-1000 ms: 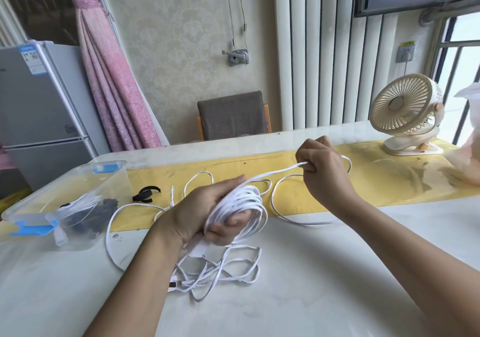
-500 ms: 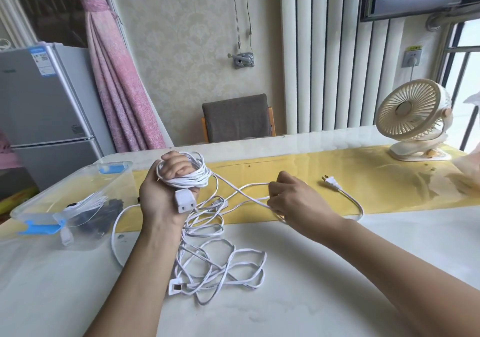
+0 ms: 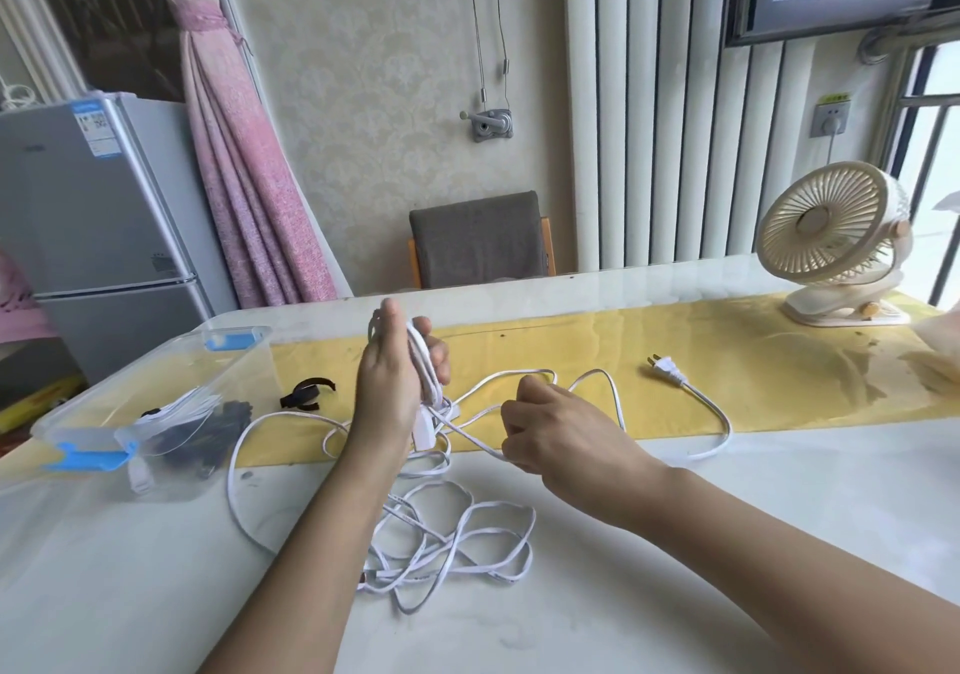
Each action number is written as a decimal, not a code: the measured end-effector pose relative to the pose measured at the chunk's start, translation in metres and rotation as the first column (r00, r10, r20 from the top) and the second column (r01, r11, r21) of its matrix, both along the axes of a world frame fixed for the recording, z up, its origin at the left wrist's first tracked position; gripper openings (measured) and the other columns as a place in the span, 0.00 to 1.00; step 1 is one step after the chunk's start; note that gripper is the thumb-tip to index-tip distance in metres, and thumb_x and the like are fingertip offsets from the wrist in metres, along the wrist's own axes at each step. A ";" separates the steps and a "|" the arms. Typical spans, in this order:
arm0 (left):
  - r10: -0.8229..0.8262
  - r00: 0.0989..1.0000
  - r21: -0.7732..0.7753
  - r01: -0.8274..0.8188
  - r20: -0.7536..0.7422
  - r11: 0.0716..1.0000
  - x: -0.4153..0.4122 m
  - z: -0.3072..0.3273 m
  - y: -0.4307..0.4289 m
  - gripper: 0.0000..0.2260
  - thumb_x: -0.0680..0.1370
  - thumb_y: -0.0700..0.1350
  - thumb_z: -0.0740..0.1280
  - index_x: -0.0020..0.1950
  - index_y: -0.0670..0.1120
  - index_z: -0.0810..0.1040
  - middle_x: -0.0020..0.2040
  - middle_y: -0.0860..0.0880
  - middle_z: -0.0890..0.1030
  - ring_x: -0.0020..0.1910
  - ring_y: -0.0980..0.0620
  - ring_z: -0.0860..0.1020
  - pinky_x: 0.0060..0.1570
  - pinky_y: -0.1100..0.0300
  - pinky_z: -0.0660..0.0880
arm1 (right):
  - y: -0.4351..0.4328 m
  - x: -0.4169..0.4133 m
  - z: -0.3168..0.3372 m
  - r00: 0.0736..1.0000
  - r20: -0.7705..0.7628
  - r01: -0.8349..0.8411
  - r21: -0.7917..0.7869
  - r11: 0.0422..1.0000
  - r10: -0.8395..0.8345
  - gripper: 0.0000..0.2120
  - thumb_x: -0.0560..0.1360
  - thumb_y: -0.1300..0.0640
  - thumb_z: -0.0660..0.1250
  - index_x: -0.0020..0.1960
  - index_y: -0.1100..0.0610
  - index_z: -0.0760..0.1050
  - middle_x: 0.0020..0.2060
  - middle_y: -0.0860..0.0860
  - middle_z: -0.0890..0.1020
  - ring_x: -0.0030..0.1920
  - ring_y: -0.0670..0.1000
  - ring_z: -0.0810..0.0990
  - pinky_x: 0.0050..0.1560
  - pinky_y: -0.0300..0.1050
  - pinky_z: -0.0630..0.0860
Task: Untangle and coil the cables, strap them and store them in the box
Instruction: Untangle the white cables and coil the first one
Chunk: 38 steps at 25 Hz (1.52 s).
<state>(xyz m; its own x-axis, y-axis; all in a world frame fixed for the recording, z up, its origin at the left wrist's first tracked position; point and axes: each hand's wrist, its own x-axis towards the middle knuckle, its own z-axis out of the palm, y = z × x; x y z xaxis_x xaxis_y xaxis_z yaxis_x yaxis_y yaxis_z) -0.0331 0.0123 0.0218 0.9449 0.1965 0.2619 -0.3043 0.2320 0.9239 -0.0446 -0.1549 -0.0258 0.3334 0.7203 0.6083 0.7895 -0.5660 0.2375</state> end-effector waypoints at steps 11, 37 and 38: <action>-0.314 0.925 0.781 0.355 -0.214 0.514 -0.010 -0.026 -0.017 0.21 0.81 0.57 0.54 0.33 0.47 0.71 0.25 0.50 0.67 0.25 0.54 0.64 0.28 0.62 0.62 | -0.015 -0.011 0.029 0.999 0.024 -0.035 0.321 0.946 0.028 0.13 0.65 0.71 0.51 0.30 0.57 0.69 0.32 0.51 0.74 0.38 0.54 0.66 0.34 0.43 0.63; -0.636 0.771 -0.404 0.595 0.039 0.695 -0.024 0.013 -0.021 0.20 0.76 0.62 0.54 0.34 0.48 0.70 0.23 0.54 0.64 0.18 0.59 0.63 0.23 0.67 0.64 | -0.014 0.016 0.001 0.987 0.052 0.145 0.139 0.980 -0.153 0.11 0.63 0.66 0.48 0.30 0.50 0.56 0.26 0.48 0.69 0.37 0.51 0.62 0.30 0.40 0.62; -0.577 0.815 -0.410 0.543 0.048 0.733 -0.025 0.014 -0.023 0.18 0.75 0.61 0.56 0.35 0.48 0.68 0.24 0.54 0.64 0.20 0.58 0.63 0.24 0.67 0.64 | -0.013 0.016 -0.002 0.988 0.063 0.133 0.121 0.984 -0.141 0.11 0.63 0.66 0.48 0.31 0.50 0.56 0.26 0.48 0.69 0.37 0.51 0.61 0.29 0.40 0.64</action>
